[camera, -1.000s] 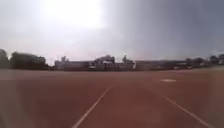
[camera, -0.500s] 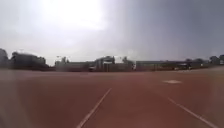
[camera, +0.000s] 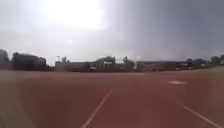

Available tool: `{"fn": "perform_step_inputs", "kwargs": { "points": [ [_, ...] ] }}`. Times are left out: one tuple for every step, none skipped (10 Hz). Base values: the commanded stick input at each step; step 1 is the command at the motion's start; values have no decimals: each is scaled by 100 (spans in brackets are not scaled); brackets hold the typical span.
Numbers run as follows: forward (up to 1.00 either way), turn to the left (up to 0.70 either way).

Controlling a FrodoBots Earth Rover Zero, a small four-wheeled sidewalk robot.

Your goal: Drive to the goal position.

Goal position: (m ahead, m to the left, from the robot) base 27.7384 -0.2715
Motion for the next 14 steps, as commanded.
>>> {"fn": "perform_step_inputs", "kwargs": {
  "points": [
    [70,-17],
    [70,-35],
    [70,-35],
    [70,-35],
    [70,-35],
    [70,-35],
    [70,-23],
    [70,0],
    [70,0],
    [70,0],
    [70,0],
    [70,0],
    [70,0],
    [70,0]
  ]
}}
